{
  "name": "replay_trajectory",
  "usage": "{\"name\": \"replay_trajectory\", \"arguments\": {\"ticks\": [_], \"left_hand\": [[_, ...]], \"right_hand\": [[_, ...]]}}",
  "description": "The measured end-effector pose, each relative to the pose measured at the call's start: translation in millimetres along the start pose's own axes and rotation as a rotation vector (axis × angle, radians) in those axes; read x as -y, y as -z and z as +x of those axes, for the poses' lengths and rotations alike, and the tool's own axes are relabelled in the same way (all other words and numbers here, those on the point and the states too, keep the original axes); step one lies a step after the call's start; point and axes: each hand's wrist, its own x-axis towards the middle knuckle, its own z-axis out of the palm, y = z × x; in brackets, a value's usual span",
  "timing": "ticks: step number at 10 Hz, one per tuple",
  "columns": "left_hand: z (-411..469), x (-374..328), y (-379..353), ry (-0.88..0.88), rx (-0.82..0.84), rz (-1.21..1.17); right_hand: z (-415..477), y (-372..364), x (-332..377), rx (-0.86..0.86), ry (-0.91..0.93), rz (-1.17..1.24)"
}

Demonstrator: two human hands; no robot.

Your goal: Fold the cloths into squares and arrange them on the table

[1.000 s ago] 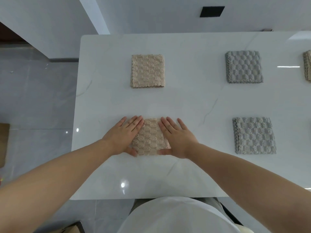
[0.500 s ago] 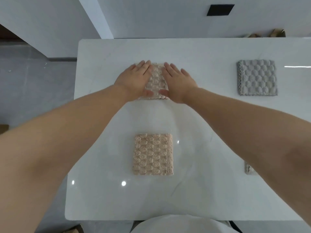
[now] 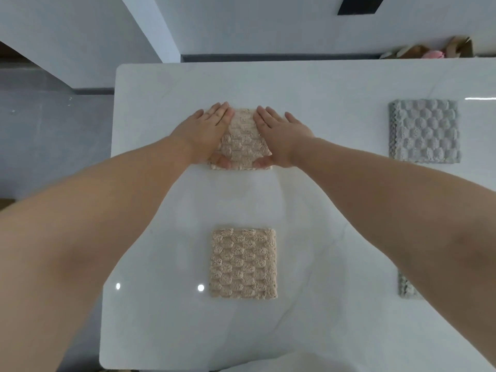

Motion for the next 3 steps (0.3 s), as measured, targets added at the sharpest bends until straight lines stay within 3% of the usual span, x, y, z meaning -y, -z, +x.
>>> {"name": "replay_trajectory", "arguments": {"ticks": [2,3], "left_hand": [[0,-17,16,0.079,0.109,0.089],[-12,-39,25,0.145,0.010,0.077]], "right_hand": [[-1,3,11,0.005,-0.032,-0.091],[-26,-5,13,-0.209,0.011,-0.019]]}}
